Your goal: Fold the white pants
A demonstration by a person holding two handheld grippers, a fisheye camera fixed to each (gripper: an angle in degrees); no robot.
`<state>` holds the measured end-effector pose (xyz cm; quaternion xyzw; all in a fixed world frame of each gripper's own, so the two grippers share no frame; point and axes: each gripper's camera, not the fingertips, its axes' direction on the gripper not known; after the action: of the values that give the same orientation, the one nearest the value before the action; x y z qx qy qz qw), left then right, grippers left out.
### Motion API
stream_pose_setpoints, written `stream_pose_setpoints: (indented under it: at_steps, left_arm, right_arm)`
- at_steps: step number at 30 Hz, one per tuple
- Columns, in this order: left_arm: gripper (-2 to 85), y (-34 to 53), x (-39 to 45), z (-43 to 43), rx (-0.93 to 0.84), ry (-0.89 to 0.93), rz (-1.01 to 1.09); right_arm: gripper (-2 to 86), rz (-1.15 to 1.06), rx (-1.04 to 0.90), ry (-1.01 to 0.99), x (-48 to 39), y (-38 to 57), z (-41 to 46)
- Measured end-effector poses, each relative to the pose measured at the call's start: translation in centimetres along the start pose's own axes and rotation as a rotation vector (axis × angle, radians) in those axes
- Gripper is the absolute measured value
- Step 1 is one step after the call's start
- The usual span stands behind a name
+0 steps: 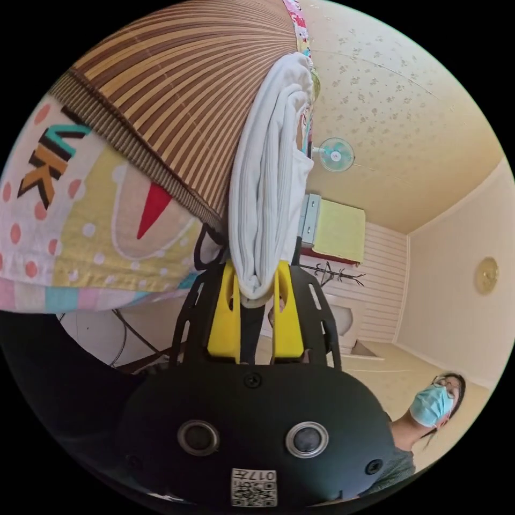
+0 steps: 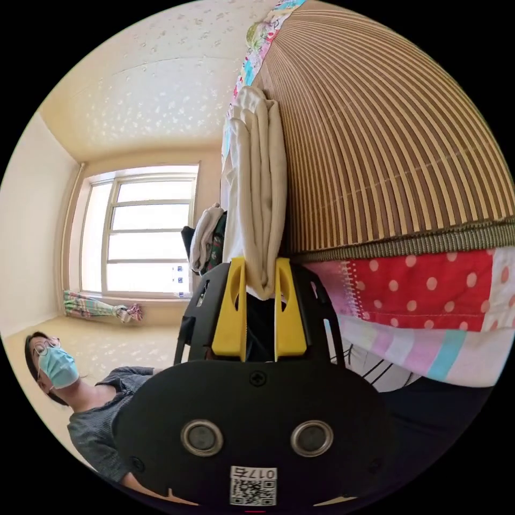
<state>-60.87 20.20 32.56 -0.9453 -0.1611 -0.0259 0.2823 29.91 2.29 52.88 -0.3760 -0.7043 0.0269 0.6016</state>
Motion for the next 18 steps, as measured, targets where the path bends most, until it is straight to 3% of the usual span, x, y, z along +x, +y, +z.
stream_pose_setpoints:
  at_steps: [4, 8, 10, 18]
  left_arm:
    - [8.4, 4.8, 5.5, -2.6, -0.053, 0.132, 0.326]
    - [8.9, 10.4, 11.9, -5.0, -0.144, 0.331, 0.618]
    - [9.2, 11.8, 13.5, -5.5, -0.169, 0.389, 0.664]
    - [9.2, 8.2, 9.1, -4.0, -0.04, 0.466, 0.372]
  right_arm:
    - [7.4, -0.217, -0.006, -0.132, -5.6, 3.3, -3.0]
    - [7.4, -0.485, -0.049, -0.39, -13.3, 7.1, -6.1]
    - [7.4, -0.553, -0.073, -0.444, -15.6, 8.0, -6.5]
    - [7.6, -0.214, 0.061, -0.543, -9.9, 3.7, -6.4]
